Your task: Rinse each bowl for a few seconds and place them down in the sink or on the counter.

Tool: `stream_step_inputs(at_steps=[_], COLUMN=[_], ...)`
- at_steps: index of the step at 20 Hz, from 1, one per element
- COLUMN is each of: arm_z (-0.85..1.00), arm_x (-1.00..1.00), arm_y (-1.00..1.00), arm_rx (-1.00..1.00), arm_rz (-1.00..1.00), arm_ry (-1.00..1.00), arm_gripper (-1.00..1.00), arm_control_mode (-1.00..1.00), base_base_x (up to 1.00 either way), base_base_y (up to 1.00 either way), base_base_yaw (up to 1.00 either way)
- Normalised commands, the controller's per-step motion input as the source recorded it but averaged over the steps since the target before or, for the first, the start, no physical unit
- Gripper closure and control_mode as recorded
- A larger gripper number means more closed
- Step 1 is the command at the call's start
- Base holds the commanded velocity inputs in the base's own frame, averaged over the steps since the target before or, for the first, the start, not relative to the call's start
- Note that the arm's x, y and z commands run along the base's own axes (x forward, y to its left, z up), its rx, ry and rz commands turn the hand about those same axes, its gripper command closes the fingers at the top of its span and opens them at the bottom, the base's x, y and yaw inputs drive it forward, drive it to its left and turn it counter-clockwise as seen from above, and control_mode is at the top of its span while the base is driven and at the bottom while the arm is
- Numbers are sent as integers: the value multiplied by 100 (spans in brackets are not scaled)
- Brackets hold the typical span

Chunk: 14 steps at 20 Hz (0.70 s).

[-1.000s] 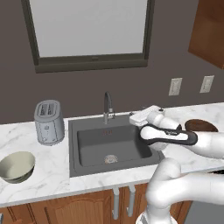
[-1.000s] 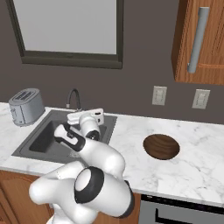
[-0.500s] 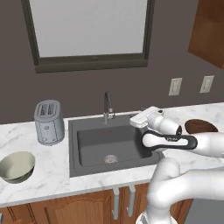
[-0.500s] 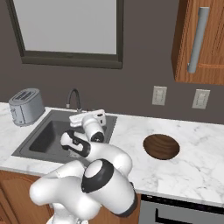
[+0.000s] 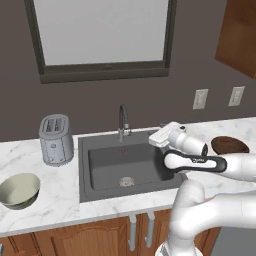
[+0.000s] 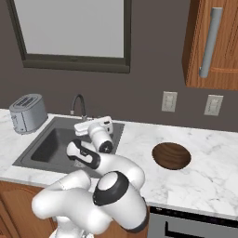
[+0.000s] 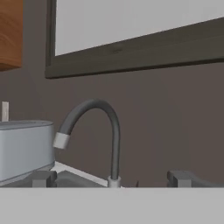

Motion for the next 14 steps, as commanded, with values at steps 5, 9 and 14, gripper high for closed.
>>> stream_step_inputs(at_steps=[5,9,14], arm_z=[0,0,-2], arm_x=[6,14,12], arm_y=[16,20,20], arm_rx=[0,0,0], arm_rz=[2,1,1], arm_ry=[1,1,1], arm_gripper=[-100,-100,-100], arm_control_mode=[-100,-100,-100], base_base_x=[0,0,0], base_base_y=[0,0,0], base_base_yaw=[0,0,0])
